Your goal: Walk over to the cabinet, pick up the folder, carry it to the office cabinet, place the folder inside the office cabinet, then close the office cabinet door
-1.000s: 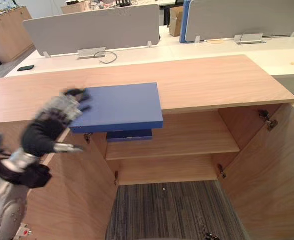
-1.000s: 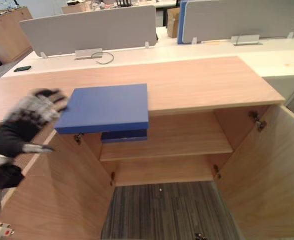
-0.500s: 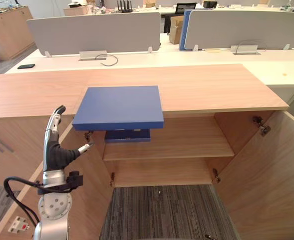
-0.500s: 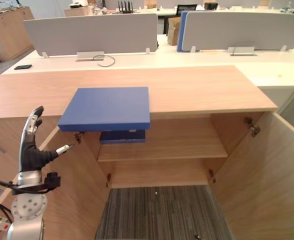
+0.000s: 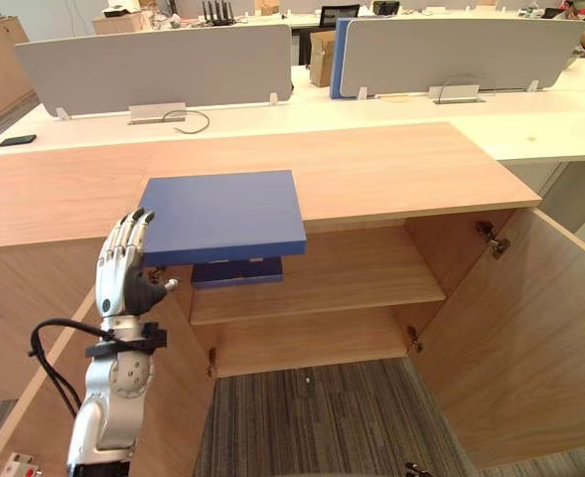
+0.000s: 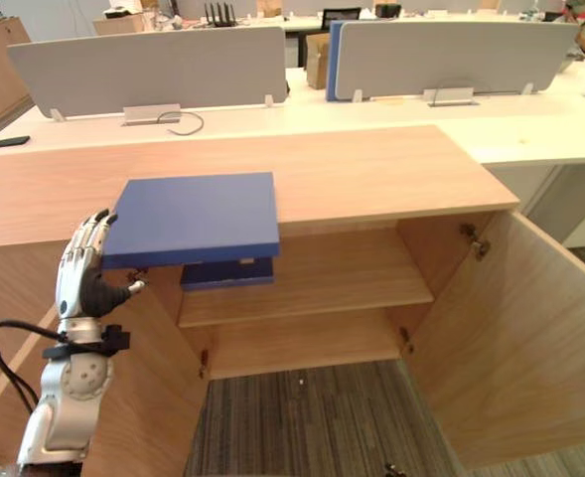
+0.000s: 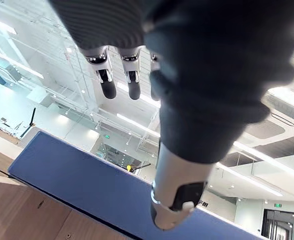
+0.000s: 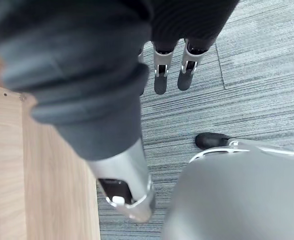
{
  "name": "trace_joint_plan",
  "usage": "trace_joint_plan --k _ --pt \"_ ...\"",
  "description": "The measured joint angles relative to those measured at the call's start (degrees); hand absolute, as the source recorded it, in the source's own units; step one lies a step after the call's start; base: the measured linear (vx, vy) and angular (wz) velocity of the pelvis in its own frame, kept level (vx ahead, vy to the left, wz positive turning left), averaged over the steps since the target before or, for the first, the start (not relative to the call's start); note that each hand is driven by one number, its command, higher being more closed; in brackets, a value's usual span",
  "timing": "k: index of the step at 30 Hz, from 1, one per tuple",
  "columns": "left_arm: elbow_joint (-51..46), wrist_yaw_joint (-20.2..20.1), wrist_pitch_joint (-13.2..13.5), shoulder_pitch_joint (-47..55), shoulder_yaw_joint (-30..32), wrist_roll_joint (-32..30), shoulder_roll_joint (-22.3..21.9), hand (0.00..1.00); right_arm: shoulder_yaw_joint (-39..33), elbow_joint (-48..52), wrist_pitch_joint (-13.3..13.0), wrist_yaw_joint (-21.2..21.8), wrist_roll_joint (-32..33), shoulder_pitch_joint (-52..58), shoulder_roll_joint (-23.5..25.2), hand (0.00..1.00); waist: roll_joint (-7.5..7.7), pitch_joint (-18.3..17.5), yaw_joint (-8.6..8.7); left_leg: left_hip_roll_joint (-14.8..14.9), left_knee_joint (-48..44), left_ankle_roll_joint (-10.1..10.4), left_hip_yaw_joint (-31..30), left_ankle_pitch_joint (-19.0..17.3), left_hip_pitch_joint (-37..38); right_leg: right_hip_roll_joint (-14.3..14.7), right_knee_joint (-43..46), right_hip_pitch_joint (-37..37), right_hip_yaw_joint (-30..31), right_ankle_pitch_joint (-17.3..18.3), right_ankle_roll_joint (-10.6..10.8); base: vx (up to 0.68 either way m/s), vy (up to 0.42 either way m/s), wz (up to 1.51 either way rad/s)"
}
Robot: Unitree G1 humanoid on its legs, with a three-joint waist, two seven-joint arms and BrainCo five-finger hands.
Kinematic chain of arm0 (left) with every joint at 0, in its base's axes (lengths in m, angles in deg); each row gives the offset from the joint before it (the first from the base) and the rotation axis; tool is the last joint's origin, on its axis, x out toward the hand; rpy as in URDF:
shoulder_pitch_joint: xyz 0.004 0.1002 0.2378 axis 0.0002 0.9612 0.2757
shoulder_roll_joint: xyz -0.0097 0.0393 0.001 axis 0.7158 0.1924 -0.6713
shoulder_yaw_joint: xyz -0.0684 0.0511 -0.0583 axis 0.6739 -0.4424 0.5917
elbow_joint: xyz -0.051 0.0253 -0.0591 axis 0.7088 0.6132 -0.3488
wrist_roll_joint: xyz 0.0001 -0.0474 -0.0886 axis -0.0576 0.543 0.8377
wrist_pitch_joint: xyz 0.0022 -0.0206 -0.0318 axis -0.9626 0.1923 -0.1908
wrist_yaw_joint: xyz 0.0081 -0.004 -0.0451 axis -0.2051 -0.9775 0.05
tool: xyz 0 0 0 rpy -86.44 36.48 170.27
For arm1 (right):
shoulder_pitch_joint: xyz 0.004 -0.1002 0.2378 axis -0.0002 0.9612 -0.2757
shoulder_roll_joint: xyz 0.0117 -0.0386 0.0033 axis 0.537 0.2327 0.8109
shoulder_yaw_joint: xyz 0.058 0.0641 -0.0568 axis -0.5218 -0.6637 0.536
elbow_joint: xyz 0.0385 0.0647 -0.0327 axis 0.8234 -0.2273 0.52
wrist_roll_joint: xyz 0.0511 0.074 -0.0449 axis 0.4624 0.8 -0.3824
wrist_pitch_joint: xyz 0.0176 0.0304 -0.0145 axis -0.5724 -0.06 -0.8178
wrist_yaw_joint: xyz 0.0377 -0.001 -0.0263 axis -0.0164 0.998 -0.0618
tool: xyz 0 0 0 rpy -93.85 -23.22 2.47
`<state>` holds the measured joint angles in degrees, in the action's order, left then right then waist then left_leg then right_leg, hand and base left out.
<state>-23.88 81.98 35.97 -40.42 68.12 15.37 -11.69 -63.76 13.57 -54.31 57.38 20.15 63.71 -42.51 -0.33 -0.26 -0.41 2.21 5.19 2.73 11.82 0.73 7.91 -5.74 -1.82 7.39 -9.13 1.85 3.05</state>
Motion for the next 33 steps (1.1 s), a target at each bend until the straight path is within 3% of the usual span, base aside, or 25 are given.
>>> trace_joint_plan --k 18,28,29,33 --pt "15.33 0.12 -3.27 -7.41 -3.4 -6.51 8.31 0.0 2.17 1.01 -0.12 -0.43 -0.1 -0.41 0.11 0.0 0.65 0.45 1.13 0.03 -0.18 0.1 0.44 -0.06 -0.1 0.18 -1.9 0.61 0.13 -1.11 -0.1 -0.02 -0.002 -0.01" --pt "20.6 1.67 -4.71 -12.43 -5.75 -9.23 10.08 0.0 2.24 0.98 -0.15 -0.59 -0.11 -0.53 0.13 0.0 0.7 0.49 1.44 0.02 -0.2 0.1 1.15 -0.06 -0.11 0.23 -2.71 0.59 0.83 -1.83 -0.06 -0.04 -0.003 -0.04" --pt "21.68 1.81 -4.88 -13.0 -5.75 -9.32 10.1 1.0 2.25 0.97 -0.16 -0.66 -0.11 -0.69 0.13 0.0 0.69 0.5 1.52 0.02 -0.2 0.1 1.43 -0.06 -0.12 0.26 -2.89 0.49 1.21 -2.03 -0.04 -0.05 0.0 -0.12" --pt "23.72 3.47 -5.61 -14.6 -5.93 -11.13 10.28 1.0 2.29 0.94 -0.18 -1.47 -0.22 -0.84 0.13 0.0 0.69 0.5 2.01 0.03 -0.2 0.1 1.63 -0.06 -0.07 0.27 -2.89 0.42 1.45 -2.17 -0.06 -0.04 -0.004 -0.04"
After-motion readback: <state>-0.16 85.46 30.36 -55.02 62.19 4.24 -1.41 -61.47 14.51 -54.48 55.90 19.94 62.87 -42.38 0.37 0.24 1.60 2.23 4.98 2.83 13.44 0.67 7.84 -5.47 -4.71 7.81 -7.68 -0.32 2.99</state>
